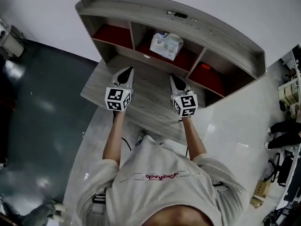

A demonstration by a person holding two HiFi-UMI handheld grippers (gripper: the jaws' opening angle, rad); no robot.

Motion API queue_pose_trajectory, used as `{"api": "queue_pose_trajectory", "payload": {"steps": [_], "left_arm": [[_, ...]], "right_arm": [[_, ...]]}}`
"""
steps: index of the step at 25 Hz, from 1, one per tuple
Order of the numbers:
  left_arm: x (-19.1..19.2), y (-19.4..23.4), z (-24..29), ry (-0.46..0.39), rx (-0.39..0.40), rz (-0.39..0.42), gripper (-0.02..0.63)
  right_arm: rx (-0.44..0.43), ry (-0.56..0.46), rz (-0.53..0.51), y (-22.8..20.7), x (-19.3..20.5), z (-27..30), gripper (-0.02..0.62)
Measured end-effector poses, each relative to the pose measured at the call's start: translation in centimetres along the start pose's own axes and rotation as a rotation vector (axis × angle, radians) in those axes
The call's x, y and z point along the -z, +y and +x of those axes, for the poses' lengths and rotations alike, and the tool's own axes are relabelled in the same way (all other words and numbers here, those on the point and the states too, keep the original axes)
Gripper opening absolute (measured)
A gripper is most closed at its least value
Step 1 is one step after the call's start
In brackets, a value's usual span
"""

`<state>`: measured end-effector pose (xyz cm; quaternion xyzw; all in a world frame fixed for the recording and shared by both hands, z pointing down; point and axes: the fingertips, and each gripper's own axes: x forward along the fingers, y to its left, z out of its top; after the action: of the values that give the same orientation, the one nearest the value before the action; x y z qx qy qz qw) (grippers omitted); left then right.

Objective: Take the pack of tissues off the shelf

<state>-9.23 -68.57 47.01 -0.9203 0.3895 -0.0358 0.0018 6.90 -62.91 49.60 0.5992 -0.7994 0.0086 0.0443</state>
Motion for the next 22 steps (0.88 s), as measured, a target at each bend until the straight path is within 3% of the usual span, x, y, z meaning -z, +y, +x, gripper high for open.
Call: {"api": "queue_pose_trajectory", "payload": {"steps": [4,7,12,18,21,22], "left_arm": [[-1.3,-2.9,4.5,-0.004,0.117,0.069,0.003],[-2.1,-5.5,7.2,0.007,0.19,0.195,0.003],[-3.4,-8.5,10.4,0.032,0.262,0.556,0.003],[-2.5,-9.6,12.8,0.108,0.288,1.051,0.002],[-1.4,-9.9,13.5,0.159,0.314,1.235,0.006],[-1.2,-10.0,13.7,0.17,0.317,1.274,0.035]], "right_arm": [[0.068,0.026,-0.003,-1.8,1.1,-1.6,0.006],[0.122,0.041,0.004,-3.1,1.9,-3.2,0.006],[0.202,0.055,0.018,-5.2,2.7,-5.6,0.006],[0.223,0.062,0.024,-5.9,3.2,-6.7,0.006],[0.224,0.064,0.026,-6.0,3.3,-7.0,0.006],[0.222,0.063,0.027,-6.1,3.3,-7.0,0.006]]}}
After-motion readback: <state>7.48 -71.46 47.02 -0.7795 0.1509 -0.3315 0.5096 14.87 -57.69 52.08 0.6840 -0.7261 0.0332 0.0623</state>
